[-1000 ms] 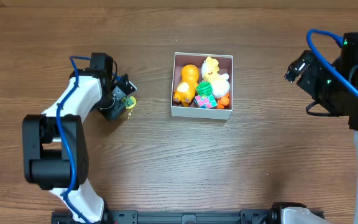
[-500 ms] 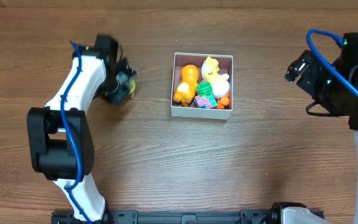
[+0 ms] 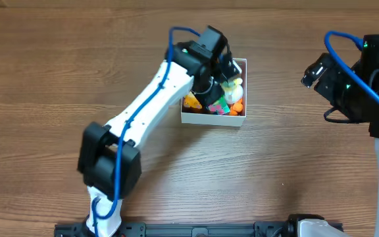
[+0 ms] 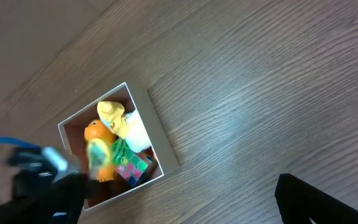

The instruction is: Pack container

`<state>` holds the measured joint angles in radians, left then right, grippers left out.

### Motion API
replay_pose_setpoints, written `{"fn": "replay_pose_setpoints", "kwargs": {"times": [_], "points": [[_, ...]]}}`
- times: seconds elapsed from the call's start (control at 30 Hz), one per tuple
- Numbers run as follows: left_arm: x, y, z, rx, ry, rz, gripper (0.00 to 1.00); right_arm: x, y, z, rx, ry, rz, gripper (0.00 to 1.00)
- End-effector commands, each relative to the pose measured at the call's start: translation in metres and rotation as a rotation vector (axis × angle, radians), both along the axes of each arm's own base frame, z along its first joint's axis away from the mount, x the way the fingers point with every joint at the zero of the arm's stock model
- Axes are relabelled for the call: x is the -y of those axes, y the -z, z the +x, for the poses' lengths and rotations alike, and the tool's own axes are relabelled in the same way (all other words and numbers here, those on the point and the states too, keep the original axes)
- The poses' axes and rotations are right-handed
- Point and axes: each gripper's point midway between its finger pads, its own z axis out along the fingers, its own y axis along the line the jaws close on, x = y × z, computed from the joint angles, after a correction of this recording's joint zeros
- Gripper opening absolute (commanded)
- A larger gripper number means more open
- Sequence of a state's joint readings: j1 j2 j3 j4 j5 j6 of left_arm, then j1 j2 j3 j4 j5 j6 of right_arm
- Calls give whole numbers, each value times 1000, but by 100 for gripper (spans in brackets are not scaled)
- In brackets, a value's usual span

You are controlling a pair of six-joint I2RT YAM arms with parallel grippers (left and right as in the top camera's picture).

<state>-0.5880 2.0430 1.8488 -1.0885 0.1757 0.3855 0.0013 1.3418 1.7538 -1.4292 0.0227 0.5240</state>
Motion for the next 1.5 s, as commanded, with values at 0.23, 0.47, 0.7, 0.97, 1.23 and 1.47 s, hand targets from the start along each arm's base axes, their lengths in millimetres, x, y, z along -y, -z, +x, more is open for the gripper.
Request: {"fn": "replay_pose_setpoints", "kwargs": {"times": [0.23, 0.47, 0.7, 0.97, 1.23, 1.47], "points": [[-29, -48, -23, 17, 43, 82, 100, 1, -3, 1, 11, 7, 1, 100], [-138, -174, -65, 127, -464, -11, 100, 1, -3, 1, 11, 7, 1, 100], [-298, -239, -142, 310, -1087, 4, 100, 1, -3, 1, 11, 7, 1, 100], [-302, -243, -149, 329, -1109, -7, 100, 1, -2, 1, 9, 7, 1, 100], [-302, -230, -133, 272, -1107, 29, 100, -18, -23, -72, 159, -76, 8, 100], [-302, -216, -117, 214, -1104, 65, 100, -21, 36, -88, 574, -301, -214, 100]]}}
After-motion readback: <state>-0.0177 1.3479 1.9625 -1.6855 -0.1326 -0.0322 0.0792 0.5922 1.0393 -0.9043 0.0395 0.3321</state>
